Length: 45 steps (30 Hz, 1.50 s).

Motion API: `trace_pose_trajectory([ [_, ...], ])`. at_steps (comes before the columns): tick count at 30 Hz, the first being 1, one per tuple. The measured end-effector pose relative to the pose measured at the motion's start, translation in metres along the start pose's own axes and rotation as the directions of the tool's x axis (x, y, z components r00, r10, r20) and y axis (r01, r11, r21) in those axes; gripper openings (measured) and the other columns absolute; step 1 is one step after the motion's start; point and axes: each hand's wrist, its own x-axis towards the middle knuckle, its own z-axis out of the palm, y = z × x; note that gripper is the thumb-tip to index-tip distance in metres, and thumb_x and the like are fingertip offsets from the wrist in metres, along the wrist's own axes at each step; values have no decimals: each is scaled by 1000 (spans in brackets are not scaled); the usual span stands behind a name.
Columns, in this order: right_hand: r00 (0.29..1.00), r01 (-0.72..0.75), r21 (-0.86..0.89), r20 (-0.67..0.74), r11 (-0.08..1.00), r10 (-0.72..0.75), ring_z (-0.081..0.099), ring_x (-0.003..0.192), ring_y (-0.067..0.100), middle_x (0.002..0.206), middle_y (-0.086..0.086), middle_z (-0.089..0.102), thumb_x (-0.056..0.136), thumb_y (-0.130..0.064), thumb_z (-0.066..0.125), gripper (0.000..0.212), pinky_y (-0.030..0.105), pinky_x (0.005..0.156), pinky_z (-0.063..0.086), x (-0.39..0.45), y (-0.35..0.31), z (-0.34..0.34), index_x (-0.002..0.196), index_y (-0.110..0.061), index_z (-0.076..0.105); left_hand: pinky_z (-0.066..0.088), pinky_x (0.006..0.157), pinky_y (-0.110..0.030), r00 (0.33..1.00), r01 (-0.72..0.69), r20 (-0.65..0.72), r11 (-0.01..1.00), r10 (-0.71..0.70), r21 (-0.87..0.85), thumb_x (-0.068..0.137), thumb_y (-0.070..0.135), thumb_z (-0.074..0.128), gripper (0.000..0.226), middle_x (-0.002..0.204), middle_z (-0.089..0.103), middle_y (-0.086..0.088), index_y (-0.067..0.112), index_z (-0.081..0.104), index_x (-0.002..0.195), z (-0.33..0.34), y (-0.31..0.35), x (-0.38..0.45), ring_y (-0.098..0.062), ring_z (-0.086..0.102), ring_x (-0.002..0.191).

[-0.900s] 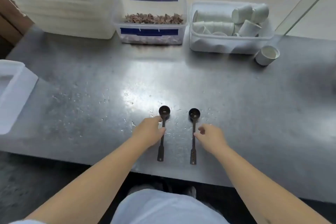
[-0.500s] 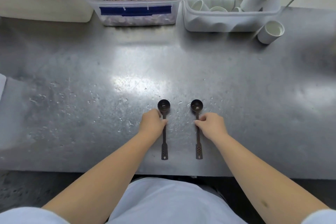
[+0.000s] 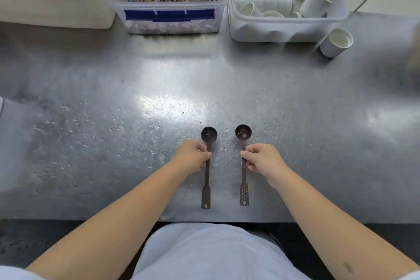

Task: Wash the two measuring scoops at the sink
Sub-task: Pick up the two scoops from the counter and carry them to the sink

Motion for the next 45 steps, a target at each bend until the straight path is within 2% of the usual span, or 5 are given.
trace_pose_trajectory([
  [6,993,59,72,98,996,-66,54,59,11,65,3,59,88,-10,69,22,20,59,50,-24,-14,-2,66,-14,68,36,47,-25,999,-31,22,979,36,-199,88,5,60,22,59,52,-3,14,54,68,-6,6,-42,-16,51,50],
  [19,883,175,32,437,984,-171,62,67,20,73,10,66,87,-5,70,5,33,68,53,-80,-14,5,82,-2,72,46,44,-19,935,-89,-349,906,-68,-414,84,15,68,3,77,74,-9,13,67,82,41,-32,-146,-7,59,48],
  [31,525,407,-140,845,903,-106,63,66,19,71,11,62,88,-8,70,8,25,62,54,-203,13,107,82,-3,72,28,38,-17,745,-264,-586,666,-318,-698,86,19,63,8,73,76,-8,16,64,93,70,-156,-306,-14,60,55],
  [39,257,624,-203,965,755,47,65,68,18,66,6,65,91,-9,67,20,29,69,57,-317,69,215,73,-10,74,28,42,-19,519,-448,-687,522,-510,-726,88,22,60,8,72,76,-7,17,62,94,99,-263,-427,-9,64,52],
  [45,146,695,-247,968,675,205,56,71,23,74,13,60,88,-7,69,9,35,69,49,-418,145,300,80,-4,72,27,43,-21,353,-562,-667,421,-656,-711,88,23,60,5,73,76,-7,20,62,91,129,-365,-523,-8,59,48],
])
